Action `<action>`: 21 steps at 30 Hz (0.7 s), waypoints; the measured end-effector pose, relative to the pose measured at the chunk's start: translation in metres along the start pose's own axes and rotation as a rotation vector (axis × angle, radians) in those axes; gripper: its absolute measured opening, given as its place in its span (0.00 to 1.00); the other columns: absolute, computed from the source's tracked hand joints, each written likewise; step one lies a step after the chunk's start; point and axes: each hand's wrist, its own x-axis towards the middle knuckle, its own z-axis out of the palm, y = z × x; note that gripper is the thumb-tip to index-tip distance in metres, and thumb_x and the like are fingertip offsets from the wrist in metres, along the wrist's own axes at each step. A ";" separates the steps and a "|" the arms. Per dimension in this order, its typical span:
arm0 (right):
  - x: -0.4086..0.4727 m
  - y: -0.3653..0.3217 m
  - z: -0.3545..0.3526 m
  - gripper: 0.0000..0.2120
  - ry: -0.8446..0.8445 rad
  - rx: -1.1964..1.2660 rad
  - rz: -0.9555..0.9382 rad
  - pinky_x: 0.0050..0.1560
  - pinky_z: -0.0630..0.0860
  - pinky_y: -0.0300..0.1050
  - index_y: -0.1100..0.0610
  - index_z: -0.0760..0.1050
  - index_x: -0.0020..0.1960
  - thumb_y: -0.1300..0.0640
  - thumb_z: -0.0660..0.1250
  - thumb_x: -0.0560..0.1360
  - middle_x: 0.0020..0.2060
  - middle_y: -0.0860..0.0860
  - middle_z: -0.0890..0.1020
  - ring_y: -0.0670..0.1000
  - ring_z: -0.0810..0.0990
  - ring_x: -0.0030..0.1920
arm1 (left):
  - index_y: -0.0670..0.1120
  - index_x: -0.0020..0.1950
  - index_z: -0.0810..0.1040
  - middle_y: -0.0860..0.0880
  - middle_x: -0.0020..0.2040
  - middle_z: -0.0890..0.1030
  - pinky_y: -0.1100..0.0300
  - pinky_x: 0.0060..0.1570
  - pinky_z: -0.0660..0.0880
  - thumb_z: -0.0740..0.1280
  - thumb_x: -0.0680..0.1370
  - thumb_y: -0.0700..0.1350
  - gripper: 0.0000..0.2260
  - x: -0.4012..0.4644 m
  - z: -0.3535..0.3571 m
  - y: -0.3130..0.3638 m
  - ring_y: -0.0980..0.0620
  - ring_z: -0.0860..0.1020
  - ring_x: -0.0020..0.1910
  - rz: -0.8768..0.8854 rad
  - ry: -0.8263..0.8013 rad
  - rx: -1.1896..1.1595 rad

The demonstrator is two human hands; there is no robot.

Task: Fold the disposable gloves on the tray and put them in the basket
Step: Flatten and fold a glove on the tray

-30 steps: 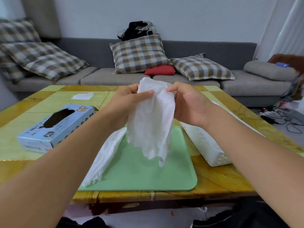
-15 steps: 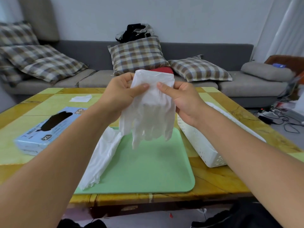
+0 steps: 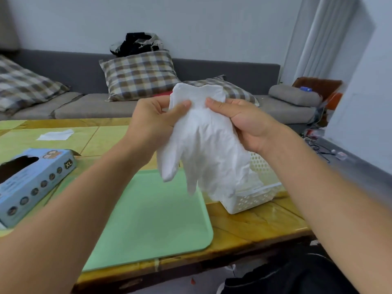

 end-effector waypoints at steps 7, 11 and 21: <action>-0.021 -0.016 -0.054 0.09 0.052 -0.106 0.191 0.47 0.85 0.48 0.63 0.81 0.57 0.60 0.69 0.79 0.51 0.58 0.87 0.54 0.87 0.49 | 0.46 0.48 0.85 0.48 0.45 0.87 0.55 0.44 0.82 0.68 0.81 0.49 0.10 0.019 0.038 -0.010 0.52 0.85 0.40 -0.252 -0.197 -0.047; -0.007 -0.003 -0.080 0.10 0.143 -0.282 0.161 0.55 0.83 0.51 0.64 0.82 0.58 0.60 0.70 0.78 0.52 0.59 0.87 0.57 0.85 0.55 | 0.42 0.51 0.85 0.47 0.46 0.87 0.60 0.38 0.80 0.70 0.80 0.51 0.12 0.032 0.061 -0.033 0.53 0.82 0.38 -0.265 -0.194 0.030; 0.043 -0.029 -0.096 0.15 0.328 -0.362 -0.705 0.45 0.80 0.60 0.68 0.83 0.48 0.54 0.73 0.77 0.45 0.65 0.85 0.53 0.80 0.45 | 0.44 0.52 0.87 0.50 0.46 0.88 0.50 0.49 0.82 0.72 0.78 0.46 0.07 0.090 0.077 0.006 0.49 0.86 0.48 0.501 -0.012 0.090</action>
